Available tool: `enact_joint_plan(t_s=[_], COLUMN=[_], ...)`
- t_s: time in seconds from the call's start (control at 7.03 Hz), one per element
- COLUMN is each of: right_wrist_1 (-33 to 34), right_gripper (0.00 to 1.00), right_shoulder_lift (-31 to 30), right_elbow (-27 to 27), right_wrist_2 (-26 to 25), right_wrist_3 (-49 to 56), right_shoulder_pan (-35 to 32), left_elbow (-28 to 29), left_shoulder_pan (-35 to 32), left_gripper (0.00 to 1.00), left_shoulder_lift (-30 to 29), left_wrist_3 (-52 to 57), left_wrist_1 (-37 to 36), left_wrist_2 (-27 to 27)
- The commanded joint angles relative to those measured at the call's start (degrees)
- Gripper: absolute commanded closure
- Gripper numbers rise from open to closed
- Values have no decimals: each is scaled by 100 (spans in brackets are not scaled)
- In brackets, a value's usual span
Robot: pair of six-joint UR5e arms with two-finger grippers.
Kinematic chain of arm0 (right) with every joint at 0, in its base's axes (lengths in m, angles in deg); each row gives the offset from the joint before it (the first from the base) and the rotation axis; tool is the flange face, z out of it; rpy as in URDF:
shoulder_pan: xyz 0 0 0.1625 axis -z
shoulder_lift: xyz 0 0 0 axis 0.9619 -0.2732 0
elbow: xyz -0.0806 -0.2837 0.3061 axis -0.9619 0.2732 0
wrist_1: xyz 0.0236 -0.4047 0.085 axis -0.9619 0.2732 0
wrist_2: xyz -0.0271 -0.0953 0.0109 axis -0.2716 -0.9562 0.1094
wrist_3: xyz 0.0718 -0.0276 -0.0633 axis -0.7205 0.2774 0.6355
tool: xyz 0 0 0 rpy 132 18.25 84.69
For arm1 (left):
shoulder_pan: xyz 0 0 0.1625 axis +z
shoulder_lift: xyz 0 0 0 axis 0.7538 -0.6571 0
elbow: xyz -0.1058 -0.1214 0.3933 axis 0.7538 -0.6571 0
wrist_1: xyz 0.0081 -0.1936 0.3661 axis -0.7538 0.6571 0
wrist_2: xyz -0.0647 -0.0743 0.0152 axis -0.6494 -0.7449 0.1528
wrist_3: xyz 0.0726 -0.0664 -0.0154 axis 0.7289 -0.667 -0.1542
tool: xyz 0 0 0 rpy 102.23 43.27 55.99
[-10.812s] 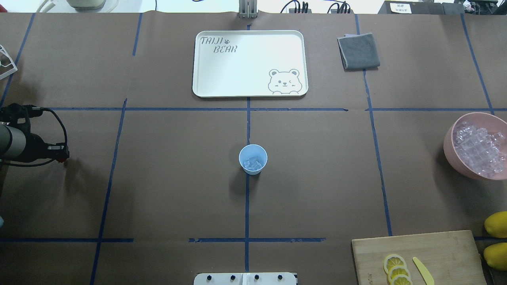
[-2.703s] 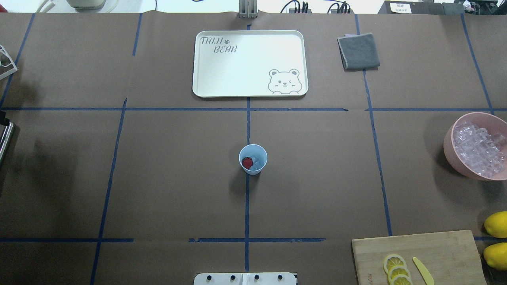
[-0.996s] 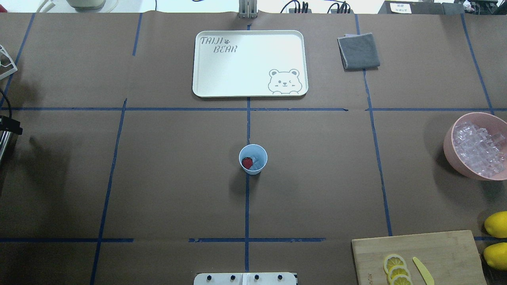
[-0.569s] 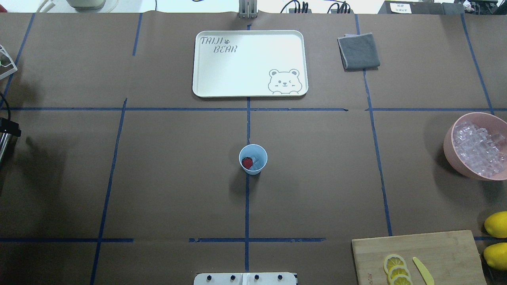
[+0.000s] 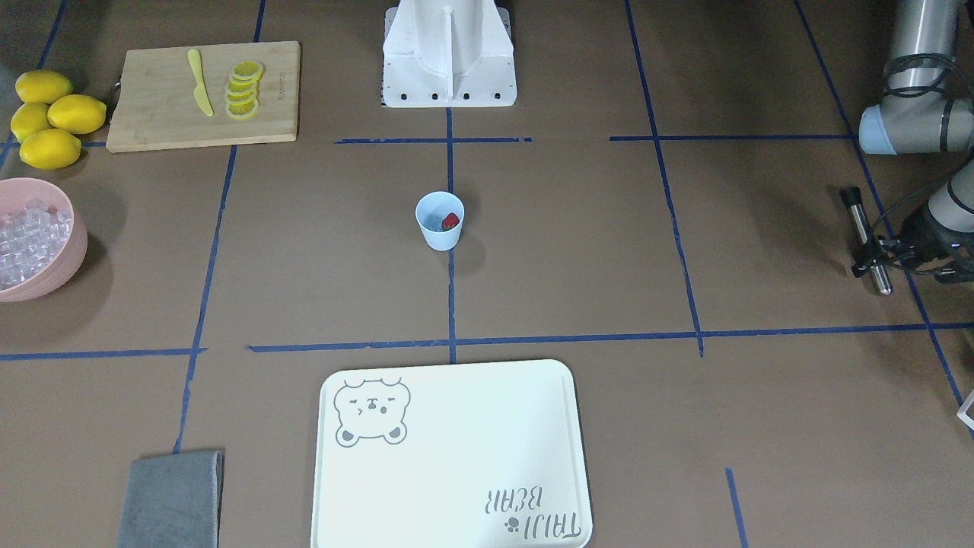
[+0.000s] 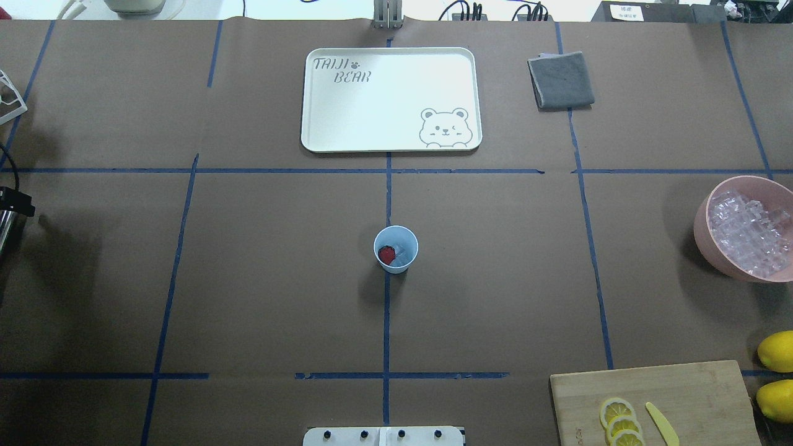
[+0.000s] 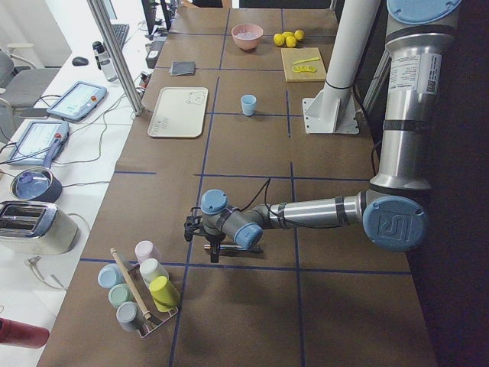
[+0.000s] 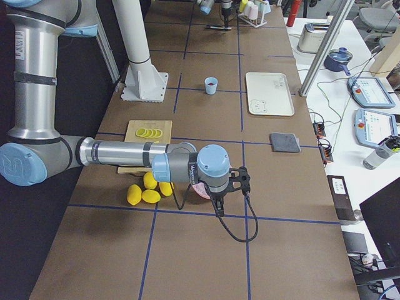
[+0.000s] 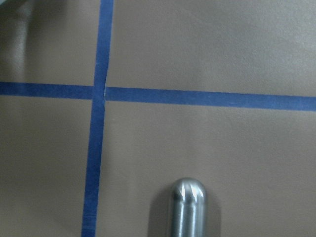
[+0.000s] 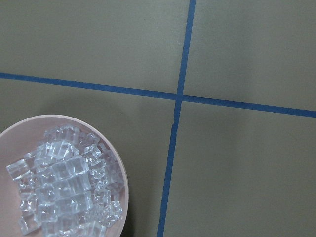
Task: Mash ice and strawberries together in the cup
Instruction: 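Lower the left gripper and close it on the metal muddler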
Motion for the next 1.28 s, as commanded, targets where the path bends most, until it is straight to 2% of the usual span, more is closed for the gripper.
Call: enact_joint_plan(t_s=[0.0, 0.28, 0.43, 0.57, 0.71, 1.0, 1.14], right_wrist_1=[6, 6, 6, 6, 6, 6, 6], right_gripper=[1, 1, 1, 1, 1, 1, 1], right_shoulder_lift=[0, 9, 61, 70, 79, 114, 114], right_elbow=[0, 8, 17, 26, 26, 35, 26], right_wrist_2=[0, -9, -9, -17, -17, -17, -17], right_wrist_3=[7, 7, -2, -2, -2, -2, -11], right_shoulder_pan=[0, 0, 0, 0, 0, 0, 0], left_elbow=[0, 0, 0, -9, -18, -148, -471], left_shoulder_pan=[14, 14, 14, 14, 14, -3, -38], left_gripper=[1, 16, 30, 39, 53, 93, 100], left_shoulder_lift=[8, 17, 17, 17, 26, 43, 104], left_wrist_3=[-11, -37, -29, -20, -20, -20, -20], left_wrist_1=[96, 149, 150, 150, 150, 141, 62], left_wrist_2=[-3, -3, -3, -3, -3, -55, -360])
